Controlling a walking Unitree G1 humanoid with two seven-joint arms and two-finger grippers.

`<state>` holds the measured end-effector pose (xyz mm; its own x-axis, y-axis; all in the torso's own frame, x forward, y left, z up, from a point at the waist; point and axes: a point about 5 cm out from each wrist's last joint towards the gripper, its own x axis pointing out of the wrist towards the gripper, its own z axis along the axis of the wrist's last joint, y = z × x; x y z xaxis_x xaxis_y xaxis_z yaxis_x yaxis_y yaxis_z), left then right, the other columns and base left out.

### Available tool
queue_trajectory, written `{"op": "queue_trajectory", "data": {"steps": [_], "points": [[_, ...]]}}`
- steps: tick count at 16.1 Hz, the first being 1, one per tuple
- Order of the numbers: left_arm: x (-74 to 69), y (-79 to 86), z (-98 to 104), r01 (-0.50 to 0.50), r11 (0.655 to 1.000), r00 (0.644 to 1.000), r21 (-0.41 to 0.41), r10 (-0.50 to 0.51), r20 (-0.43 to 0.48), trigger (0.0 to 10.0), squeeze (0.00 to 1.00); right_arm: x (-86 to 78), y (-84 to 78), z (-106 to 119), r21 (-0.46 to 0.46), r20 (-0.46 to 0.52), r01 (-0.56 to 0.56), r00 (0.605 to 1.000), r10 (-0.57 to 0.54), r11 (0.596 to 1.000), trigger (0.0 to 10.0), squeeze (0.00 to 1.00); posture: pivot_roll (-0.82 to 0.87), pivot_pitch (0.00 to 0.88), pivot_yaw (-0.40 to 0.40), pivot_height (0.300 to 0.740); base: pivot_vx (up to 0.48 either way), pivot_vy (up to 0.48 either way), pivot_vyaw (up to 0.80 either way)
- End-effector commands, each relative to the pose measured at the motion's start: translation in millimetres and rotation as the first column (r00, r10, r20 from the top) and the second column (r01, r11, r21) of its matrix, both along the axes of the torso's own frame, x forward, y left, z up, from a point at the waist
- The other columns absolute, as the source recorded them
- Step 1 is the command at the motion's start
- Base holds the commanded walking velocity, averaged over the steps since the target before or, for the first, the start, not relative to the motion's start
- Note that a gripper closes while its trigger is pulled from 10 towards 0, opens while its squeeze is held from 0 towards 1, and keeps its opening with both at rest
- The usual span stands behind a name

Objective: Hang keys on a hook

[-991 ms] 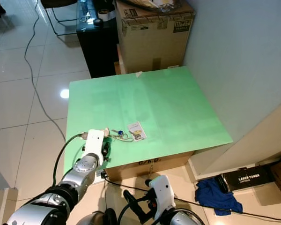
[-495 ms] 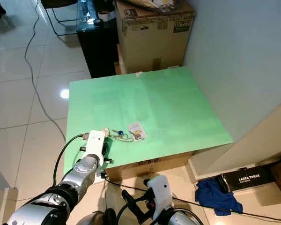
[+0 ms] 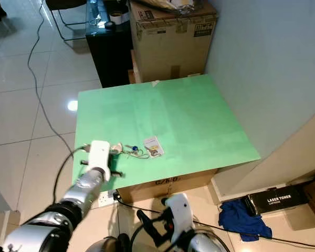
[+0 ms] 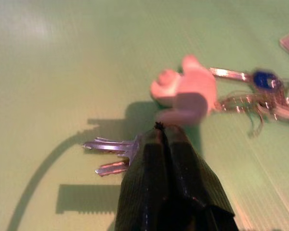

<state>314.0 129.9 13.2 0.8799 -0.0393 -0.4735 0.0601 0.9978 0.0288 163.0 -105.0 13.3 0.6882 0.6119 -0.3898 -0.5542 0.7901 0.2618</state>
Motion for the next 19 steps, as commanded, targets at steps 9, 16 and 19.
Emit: {"op": "queue_trajectory", "data": {"steps": [9, 16, 19], "points": [[12.1, 42.1, 30.0, -0.051, 0.996, 0.99, -0.074, 0.06, 0.128, 0.0, 0.0, 35.1, -9.7, 2.3, -0.023, 0.064, 0.123, 0.991, -0.121, 0.992, 10.0, 0.0, -0.18, 0.017, 0.118, 0.74, 0.0, 0.0, 0.0], [-38.7, 72.3, 81.2, 0.053, 0.996, 0.884, -0.072, -0.014, 0.467, 0.0, 0.0, 83.7, -61.8, 87.3, 0.051, 0.45, 0.538, 0.74, -0.5, 0.841, 10.0, 0.0, -0.1, 0.0, 0.079, 0.74, 0.0, 0.0, 0.0], [-43.4, 55.2, 112.6, 0.079, 0.993, 0.809, -0.083, -0.015, 0.587, 0.0, 0.0, 78.1, -71.1, 107.7, 0.094, 0.543, 0.571, 0.657, -0.523, 0.815, 10.0, 0.0, -0.07, 0.0, 0.042, 0.74, 0.0, 0.0, 0.0]]}}
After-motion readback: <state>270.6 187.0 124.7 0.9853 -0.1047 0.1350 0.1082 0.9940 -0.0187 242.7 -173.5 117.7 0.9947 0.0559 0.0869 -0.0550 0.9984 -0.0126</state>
